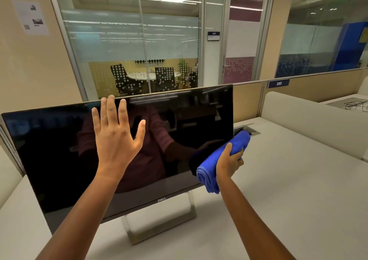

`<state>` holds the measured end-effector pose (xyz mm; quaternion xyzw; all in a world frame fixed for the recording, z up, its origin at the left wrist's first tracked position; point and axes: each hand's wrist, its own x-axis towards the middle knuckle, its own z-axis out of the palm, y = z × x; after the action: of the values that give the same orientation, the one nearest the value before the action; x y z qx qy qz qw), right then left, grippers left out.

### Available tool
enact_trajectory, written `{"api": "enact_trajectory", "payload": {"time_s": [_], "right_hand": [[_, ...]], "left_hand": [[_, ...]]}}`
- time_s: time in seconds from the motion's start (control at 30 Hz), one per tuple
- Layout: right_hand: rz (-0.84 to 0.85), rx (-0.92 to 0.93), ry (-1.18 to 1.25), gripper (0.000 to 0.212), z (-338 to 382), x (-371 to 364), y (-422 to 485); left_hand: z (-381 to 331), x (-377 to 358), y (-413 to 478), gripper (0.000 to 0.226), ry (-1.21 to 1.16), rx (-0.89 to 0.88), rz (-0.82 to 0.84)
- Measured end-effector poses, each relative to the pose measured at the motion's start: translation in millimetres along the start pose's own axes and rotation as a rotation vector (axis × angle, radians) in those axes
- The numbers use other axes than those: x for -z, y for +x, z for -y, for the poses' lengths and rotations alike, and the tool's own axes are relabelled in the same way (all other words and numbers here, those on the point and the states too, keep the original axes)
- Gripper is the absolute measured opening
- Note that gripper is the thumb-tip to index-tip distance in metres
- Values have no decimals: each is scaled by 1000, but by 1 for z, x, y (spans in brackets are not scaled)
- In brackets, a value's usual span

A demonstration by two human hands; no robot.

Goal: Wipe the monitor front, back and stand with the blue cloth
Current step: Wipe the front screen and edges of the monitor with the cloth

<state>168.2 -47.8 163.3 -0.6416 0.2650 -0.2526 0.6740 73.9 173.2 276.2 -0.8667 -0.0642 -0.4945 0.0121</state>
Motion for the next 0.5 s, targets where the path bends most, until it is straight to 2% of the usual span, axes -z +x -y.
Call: {"api": "enact_trajectory", "payload": {"time_s": [0.2,0.33,0.5], "right_hand": [[104,296,-29,52,60,1,16],[197,410,-50,51,97,-3,32],[260,498,-35,40,72,14,29]], "left_hand": [[1,0,0,64,7,-2,6],[0,0,0,66,7,12,10],[-3,-2,0,66,-2,19,-6]]}}
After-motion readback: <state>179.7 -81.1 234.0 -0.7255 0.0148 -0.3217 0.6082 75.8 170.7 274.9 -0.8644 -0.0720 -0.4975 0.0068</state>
